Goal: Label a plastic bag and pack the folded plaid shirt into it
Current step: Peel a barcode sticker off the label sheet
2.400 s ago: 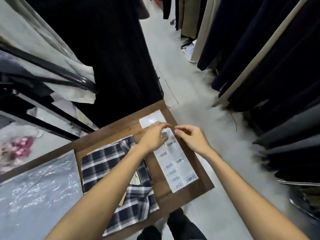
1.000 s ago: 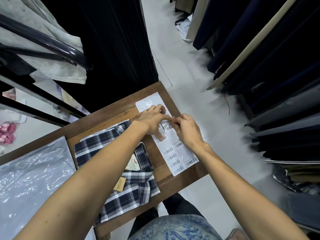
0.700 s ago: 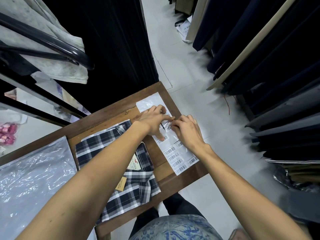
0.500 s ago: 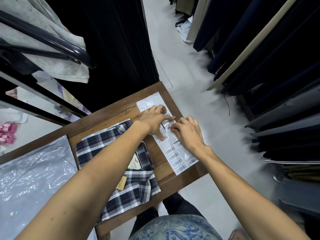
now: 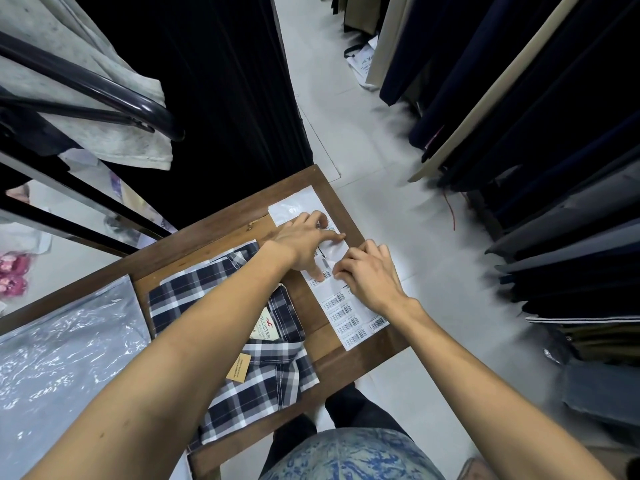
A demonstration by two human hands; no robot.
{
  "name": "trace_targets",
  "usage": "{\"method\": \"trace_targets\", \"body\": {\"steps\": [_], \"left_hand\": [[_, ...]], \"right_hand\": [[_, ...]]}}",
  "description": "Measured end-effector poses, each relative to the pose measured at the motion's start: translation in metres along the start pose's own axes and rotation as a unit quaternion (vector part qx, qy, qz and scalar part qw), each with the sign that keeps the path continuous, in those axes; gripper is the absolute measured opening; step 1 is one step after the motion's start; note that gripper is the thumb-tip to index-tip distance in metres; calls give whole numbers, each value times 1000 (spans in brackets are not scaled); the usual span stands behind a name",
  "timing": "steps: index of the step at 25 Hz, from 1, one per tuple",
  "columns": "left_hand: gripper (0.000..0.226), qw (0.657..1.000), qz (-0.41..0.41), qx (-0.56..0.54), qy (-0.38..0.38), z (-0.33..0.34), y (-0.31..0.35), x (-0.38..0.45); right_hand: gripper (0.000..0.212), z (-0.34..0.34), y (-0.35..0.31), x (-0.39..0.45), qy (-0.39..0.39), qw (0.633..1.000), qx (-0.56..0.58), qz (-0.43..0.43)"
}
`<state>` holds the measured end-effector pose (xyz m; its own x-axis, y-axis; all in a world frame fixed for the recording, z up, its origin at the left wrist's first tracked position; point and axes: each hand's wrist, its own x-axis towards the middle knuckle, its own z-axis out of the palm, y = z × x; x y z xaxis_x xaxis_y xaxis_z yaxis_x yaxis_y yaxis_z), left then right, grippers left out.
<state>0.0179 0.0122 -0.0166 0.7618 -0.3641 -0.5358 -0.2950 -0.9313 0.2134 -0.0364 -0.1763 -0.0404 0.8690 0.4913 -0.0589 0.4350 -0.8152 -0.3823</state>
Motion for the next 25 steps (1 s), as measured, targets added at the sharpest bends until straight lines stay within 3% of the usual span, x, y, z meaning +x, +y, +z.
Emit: {"method": "trace_targets", "body": {"steps": [4, 6, 10, 13, 17, 22, 25], "left_hand": [[99, 1000, 8, 16, 1, 1, 0, 0], [100, 1000, 13, 26, 2, 1, 1, -2], [97, 1000, 7, -11, 22, 4, 4, -9], [86, 989, -1, -136, 65, 1, 0, -19], [64, 945, -12, -271, 185, -7, -6, -50], [21, 817, -116, -471, 311, -23, 3, -104], [25, 789, -136, -496, 336, -19, 3, -131]], "right_hand": [[15, -2, 0, -5, -67, 996, 40, -43], [9, -2, -1, -10, -74, 988, 136, -5], [4, -12, -6, -11, -16, 914, 389, 115], [3, -24, -9, -2, 46, 870, 471, 134], [7, -40, -24, 14, 54, 854, 500, 135], [24, -55, -60, 36, 52, 843, 527, 96], [21, -50, -85, 48, 45, 856, 512, 52]]}}
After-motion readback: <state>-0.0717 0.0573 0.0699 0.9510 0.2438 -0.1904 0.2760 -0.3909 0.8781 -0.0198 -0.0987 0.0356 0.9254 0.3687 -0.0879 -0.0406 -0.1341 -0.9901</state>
